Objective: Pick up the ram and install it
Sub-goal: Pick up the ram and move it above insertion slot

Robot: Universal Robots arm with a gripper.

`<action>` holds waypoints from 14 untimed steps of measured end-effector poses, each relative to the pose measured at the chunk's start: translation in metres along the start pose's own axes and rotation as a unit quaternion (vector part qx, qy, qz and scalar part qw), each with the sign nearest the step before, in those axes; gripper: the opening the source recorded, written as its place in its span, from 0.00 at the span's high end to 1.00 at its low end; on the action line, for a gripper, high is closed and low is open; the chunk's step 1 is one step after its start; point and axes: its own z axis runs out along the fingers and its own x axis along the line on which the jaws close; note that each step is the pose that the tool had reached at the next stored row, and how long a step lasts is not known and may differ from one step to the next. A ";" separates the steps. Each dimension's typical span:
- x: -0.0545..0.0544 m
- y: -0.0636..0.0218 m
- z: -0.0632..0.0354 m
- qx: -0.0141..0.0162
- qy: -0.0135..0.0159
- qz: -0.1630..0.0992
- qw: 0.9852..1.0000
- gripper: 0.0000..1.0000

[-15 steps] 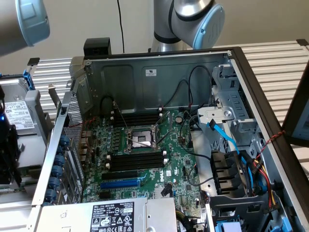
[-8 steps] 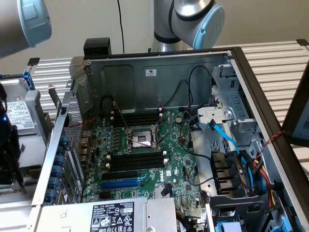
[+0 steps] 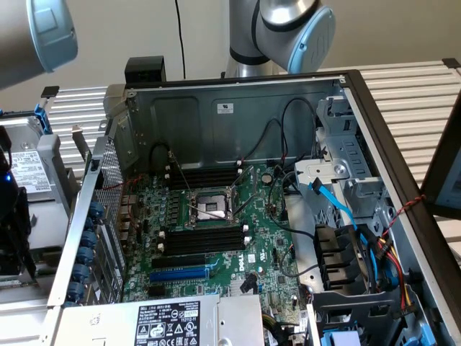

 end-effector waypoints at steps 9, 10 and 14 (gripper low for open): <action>0.000 0.0000 0.0000 0.000 0.000 0.000 1.000 0.83; 0.000 0.0000 0.0000 0.000 0.000 0.000 1.000 0.88; 0.000 0.0000 0.0000 0.000 0.000 0.000 1.000 0.88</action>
